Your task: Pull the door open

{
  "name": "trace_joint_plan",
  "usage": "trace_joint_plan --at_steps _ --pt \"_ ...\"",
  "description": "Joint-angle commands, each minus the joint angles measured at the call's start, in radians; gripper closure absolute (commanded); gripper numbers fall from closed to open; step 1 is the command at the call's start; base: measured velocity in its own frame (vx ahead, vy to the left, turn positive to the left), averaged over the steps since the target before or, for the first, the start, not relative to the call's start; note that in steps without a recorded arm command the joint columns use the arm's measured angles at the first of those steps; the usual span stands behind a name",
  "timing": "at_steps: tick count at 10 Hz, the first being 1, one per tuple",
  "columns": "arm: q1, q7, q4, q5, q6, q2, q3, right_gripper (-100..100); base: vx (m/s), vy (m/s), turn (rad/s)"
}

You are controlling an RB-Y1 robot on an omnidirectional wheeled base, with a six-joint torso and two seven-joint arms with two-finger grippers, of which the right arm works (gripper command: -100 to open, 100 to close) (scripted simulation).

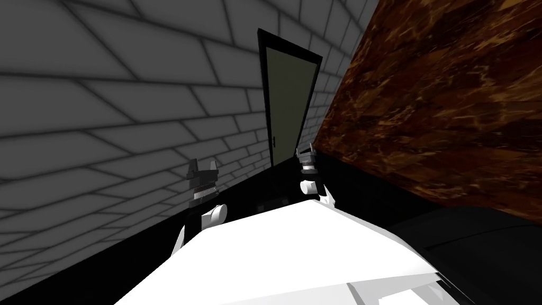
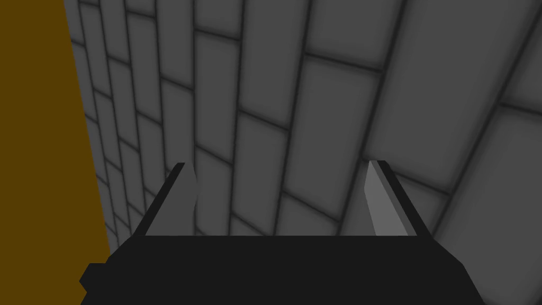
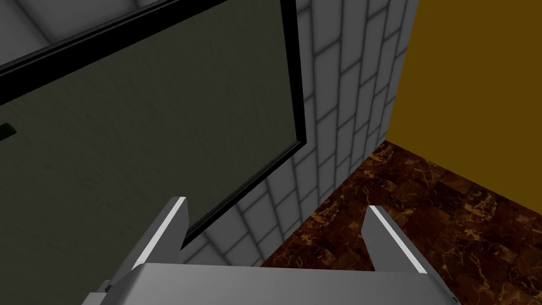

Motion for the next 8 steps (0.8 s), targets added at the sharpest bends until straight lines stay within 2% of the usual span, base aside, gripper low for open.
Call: trace_joint_plan --at_steps 1,2,3,8 --pt "-0.011 -0.032 0.036 -0.017 -0.006 -0.005 -0.005 -100 0.125 -0.084 0.237" --pt "-0.021 -0.061 0.076 -0.032 -0.017 -0.010 -0.008 -100 0.120 -0.094 0.323" --pt "-0.025 -0.075 0.096 -0.040 -0.023 -0.012 -0.010 -100 0.108 -0.083 0.212" --pt "-0.050 -0.150 0.202 -0.080 -0.053 -0.022 -0.018 -100 0.076 -0.077 0.168"
